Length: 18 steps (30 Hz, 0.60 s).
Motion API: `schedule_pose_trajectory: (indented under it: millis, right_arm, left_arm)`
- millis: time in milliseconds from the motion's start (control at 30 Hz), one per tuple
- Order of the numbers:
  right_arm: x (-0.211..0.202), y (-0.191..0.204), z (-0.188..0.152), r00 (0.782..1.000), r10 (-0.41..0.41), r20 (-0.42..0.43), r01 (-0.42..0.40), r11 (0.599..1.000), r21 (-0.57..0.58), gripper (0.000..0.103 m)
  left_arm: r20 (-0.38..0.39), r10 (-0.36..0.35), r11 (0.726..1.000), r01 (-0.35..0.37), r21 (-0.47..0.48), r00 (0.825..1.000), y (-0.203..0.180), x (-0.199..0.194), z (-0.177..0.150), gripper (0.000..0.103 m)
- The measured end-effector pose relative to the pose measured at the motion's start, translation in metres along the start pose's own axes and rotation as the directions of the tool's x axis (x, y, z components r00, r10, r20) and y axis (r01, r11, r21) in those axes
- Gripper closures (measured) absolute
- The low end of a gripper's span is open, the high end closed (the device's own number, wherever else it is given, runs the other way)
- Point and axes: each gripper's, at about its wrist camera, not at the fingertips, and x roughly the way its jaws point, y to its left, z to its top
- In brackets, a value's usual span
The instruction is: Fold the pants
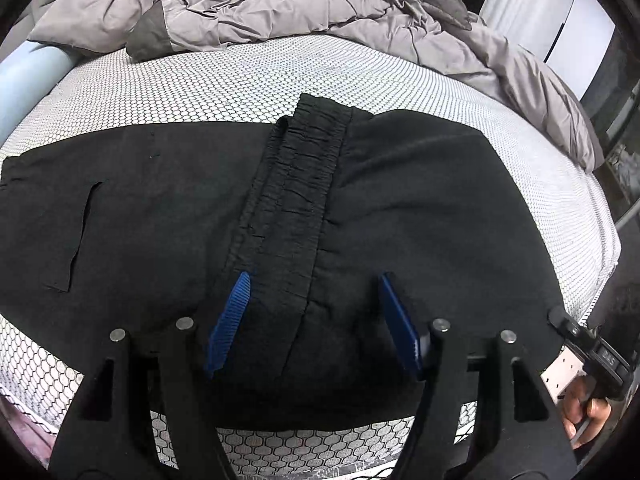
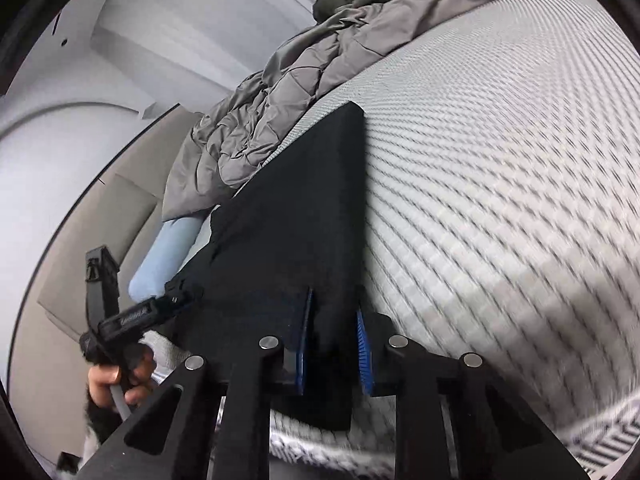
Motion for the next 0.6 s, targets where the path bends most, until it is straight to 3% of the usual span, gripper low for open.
schedule_pose_trajectory:
  millis: [167, 267, 400, 533, 600]
  right_arm:
    - [-0.018, -0.006, -0.004, 0.999, 0.047, -0.007, -0.047, 0.999, -0.016, 0.082]
    - [-0.022, -0.005, 0.001, 0.998, 0.06, -0.004, -0.06, 0.998, -0.028, 0.074]
    - [-0.007, -0.011, 0.01, 0.995, 0.101, -0.02, -0.101, 0.995, -0.004, 0.072]
    - [0.006, -0.009, 0.016, 0.996, 0.091, -0.02, -0.091, 0.996, -0.005, 0.092]
    - [0.008, 0.0, 0.027, 0.998, 0.067, -0.009, -0.067, 0.997, -0.039, 0.093]
  left_arm:
    - [-0.001, 0.019, 1.0, -0.019, -0.021, 1.0, 0.0, 0.003, 0.008, 0.039]
    - [-0.006, 0.035, 0.999, -0.035, -0.015, 0.999, -0.002, 0.004, 0.01, 0.039]
    - [0.002, 0.042, 0.999, -0.042, -0.005, 0.999, -0.003, 0.006, 0.009, 0.039]
    - [0.01, 0.026, 1.0, -0.026, -0.01, 1.0, 0.0, 0.007, 0.009, 0.039]
    - [0.009, 0.022, 1.0, -0.022, -0.01, 1.0, 0.001, 0.008, 0.01, 0.039]
